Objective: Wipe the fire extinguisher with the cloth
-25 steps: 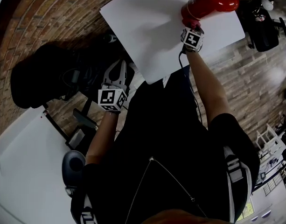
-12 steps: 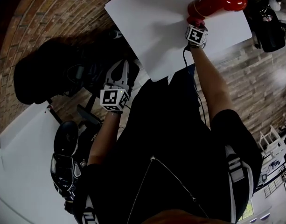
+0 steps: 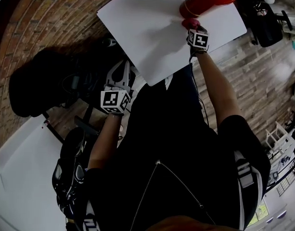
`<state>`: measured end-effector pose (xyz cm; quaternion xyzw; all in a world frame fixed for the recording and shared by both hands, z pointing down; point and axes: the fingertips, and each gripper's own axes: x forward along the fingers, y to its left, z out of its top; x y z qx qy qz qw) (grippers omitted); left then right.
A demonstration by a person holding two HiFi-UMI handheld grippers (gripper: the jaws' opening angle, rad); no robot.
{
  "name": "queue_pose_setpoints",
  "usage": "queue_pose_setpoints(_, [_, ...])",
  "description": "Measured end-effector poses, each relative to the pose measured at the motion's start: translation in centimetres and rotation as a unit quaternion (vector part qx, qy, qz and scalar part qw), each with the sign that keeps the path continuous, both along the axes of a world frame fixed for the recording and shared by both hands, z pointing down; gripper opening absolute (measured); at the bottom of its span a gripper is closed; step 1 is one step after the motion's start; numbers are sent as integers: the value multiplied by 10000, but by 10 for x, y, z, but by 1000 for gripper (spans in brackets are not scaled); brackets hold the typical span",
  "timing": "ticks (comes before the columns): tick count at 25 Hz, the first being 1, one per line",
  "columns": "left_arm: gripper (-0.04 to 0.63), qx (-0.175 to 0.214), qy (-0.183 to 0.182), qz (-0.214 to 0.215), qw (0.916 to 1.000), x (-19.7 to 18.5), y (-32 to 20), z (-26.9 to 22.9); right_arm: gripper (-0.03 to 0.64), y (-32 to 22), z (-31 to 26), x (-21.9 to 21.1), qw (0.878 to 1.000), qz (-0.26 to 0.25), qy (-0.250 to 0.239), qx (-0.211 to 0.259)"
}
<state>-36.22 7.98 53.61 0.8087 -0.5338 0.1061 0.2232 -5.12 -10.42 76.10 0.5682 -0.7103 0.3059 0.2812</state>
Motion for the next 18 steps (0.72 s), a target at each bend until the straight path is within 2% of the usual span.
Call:
queue_pose_setpoints(9, [17, 331, 124, 281, 9990, 28, -22, -20, 115, 18, -115, -9, 9941, -404, -435, 905])
queue_pose_setpoints(18, [17, 733, 289, 553, 9954, 56, -47, -51, 114, 40, -253, -7, 9751, -657, -783, 1967])
